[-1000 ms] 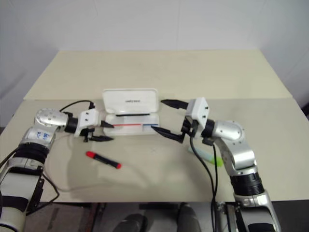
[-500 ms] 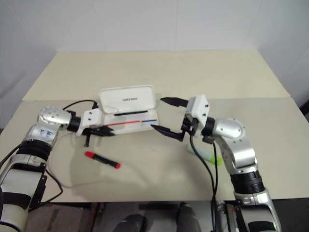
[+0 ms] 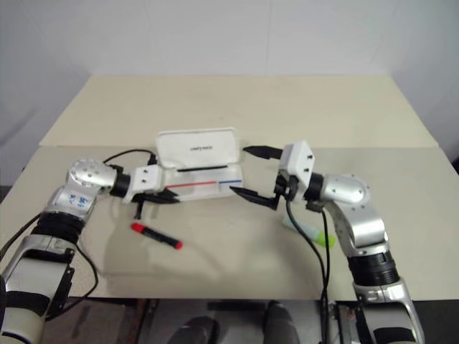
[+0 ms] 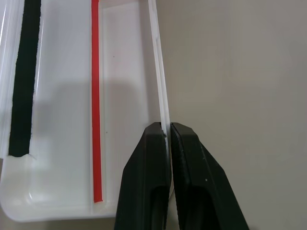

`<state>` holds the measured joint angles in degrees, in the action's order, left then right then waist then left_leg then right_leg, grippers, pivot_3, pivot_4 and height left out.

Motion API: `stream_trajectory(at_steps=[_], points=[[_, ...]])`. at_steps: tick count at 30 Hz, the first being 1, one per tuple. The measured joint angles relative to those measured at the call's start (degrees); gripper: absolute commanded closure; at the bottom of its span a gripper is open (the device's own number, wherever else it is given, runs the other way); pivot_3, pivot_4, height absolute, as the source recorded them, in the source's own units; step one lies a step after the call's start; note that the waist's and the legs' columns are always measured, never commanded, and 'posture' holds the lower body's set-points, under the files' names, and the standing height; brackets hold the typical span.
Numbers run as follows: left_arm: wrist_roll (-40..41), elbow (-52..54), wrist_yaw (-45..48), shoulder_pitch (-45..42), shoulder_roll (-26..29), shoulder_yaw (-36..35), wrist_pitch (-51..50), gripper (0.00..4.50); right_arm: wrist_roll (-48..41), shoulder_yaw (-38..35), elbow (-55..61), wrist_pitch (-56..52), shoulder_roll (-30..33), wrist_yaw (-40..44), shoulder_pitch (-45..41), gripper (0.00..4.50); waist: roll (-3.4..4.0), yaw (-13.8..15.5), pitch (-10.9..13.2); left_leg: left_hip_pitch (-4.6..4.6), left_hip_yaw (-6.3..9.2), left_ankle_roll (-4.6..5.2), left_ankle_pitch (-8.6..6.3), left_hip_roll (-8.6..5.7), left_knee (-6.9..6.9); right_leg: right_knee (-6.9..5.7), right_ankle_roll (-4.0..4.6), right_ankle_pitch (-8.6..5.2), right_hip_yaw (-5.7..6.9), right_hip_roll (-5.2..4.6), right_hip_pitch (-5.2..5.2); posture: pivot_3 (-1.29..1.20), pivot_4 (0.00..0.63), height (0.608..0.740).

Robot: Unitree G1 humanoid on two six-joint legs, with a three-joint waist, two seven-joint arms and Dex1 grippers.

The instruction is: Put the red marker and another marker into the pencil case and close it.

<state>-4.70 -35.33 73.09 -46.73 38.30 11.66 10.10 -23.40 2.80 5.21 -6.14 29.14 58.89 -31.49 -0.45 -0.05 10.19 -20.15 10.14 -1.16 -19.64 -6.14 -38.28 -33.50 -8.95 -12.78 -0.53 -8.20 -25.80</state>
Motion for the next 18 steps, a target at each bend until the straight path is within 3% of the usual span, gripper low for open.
stream_trajectory(at_steps=[12,18], points=[[0.79,14.79,1.09,2.39,-3.99,3.04,-8.90,4.48,-0.82,-4.51,1.70,-1.89,9.49,2.75,4.38,0.00,-0.01,-0.12,0.01,0.02,-0.10,0.01,-0.01,0.02,0.01,0.04,-0.03,0.02,-0.01,0.00,0.00,0.00,0.150,0.740],[1.03,22.51,2.24,5.57,-3.25,3.70,-14.31,4.48,-1.96,-6.09,4.55,-3.92,11.15,2.80,7.05,0.00,-0.01,-0.13,0.01,0.03,-0.17,0.01,-0.01,0.04,0.01,0.03,-0.03,0.02,-0.05,0.00,0.00,0.00,0.150,0.740]])
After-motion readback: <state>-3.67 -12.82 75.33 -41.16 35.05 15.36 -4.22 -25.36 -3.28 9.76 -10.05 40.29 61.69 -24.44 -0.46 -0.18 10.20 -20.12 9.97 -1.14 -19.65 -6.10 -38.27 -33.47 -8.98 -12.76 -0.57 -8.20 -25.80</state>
